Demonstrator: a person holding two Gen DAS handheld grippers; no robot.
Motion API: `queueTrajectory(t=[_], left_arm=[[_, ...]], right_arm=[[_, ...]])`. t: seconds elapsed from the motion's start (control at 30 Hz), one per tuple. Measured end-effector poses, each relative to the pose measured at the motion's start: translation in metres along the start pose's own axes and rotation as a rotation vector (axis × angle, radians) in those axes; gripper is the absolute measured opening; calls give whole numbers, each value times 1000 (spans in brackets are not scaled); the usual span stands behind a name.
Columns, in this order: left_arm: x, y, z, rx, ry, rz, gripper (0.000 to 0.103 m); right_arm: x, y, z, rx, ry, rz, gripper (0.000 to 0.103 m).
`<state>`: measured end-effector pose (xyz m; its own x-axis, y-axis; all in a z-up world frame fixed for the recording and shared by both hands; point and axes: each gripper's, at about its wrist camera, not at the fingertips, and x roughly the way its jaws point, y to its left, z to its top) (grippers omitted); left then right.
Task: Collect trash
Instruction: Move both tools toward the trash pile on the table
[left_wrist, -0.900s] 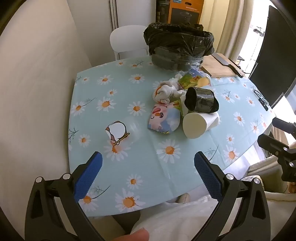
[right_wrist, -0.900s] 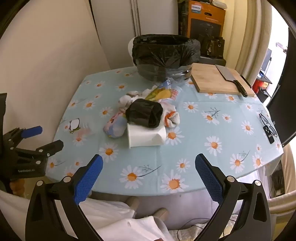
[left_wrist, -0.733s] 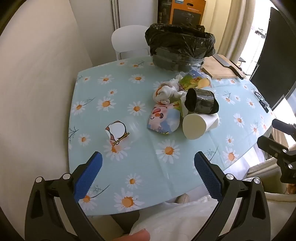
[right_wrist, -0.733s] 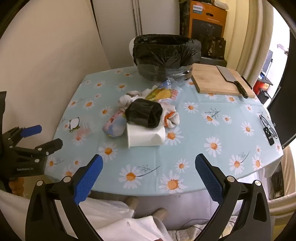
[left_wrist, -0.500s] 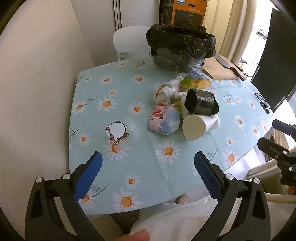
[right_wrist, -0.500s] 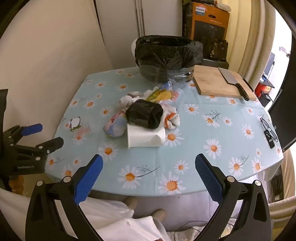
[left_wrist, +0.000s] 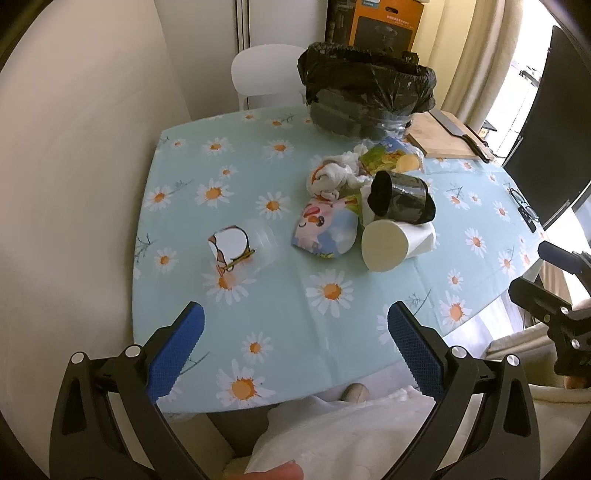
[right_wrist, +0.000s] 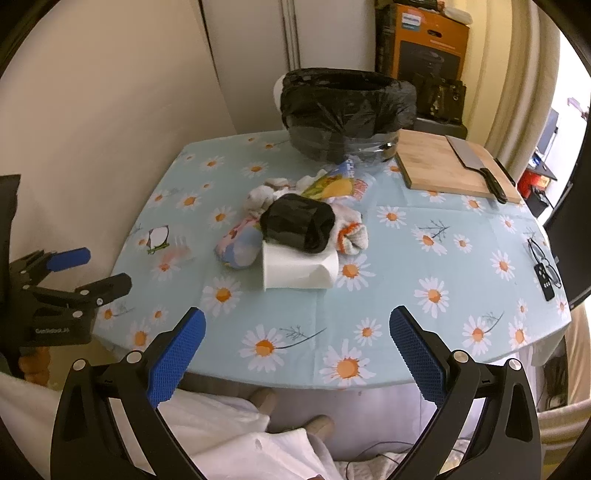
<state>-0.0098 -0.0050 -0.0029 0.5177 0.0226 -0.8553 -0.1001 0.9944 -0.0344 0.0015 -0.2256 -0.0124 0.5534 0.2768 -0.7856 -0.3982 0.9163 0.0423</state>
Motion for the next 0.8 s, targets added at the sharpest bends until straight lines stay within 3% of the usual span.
queueTrajectory(t=[0.33, 0.8], left_arm=[[0, -1, -3, -11, 16, 32, 97], [3, -4, -4, 1, 22, 14, 97]], right_arm=[[0, -1, 0, 1, -6, 3, 95], [2, -5, -2, -6, 8, 5, 95]])
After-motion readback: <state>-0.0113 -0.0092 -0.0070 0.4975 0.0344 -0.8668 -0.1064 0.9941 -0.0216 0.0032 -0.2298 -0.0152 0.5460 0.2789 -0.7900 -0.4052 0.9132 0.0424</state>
